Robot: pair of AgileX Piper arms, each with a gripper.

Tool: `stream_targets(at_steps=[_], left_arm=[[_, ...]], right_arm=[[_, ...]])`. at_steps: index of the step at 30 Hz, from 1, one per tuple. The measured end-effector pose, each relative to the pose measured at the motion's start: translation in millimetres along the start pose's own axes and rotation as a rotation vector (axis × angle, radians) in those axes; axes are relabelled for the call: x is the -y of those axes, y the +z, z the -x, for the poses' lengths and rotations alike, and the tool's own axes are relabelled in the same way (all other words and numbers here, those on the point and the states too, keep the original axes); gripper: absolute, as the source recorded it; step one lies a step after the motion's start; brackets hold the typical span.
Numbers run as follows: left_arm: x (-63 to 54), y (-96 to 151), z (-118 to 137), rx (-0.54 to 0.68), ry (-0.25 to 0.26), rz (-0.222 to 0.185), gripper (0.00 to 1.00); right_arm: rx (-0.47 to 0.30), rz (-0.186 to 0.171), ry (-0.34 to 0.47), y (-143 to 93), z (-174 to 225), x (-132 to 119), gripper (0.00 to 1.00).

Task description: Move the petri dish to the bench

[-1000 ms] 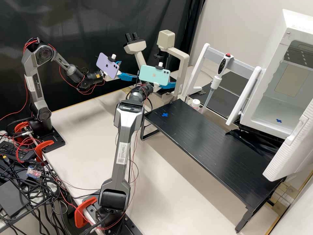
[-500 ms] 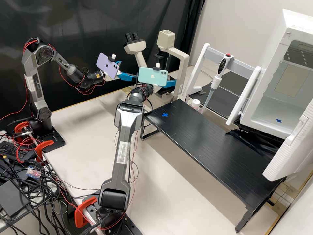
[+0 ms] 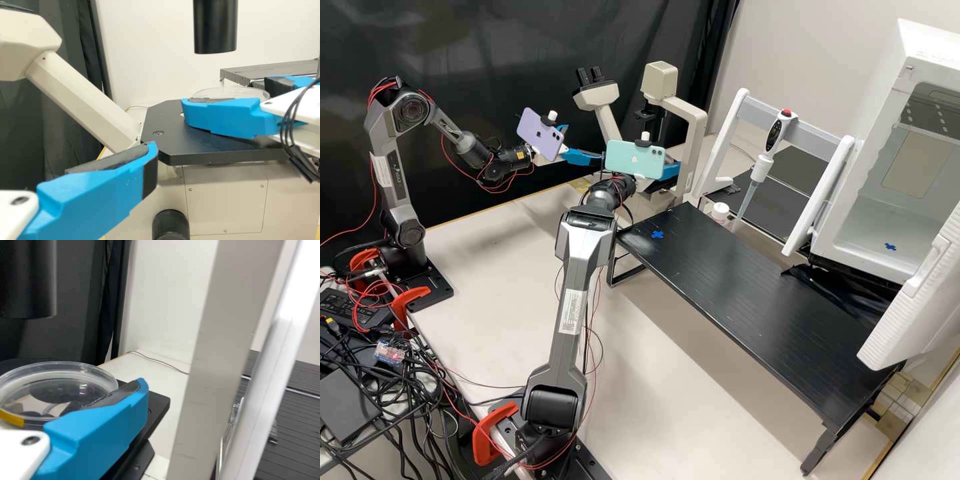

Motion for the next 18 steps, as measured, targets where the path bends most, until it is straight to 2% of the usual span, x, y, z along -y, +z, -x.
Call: stream_targets(at_steps=[3,5,18], left_arm=[[0.0,0,0,0.0,0.0,0.0,1.0],[0.0,0,0,0.0,0.0,0.0,1.0],[0.0,0,0,0.0,0.0,0.0,1.0]], right_arm=[[0.01,-0.006,-0.008,3,0,2,0.0],[0.012,-0.024,-0.016,3,0,2,0.0],[0.01,-0.048,-0.041,7,12,-4,0.0]])
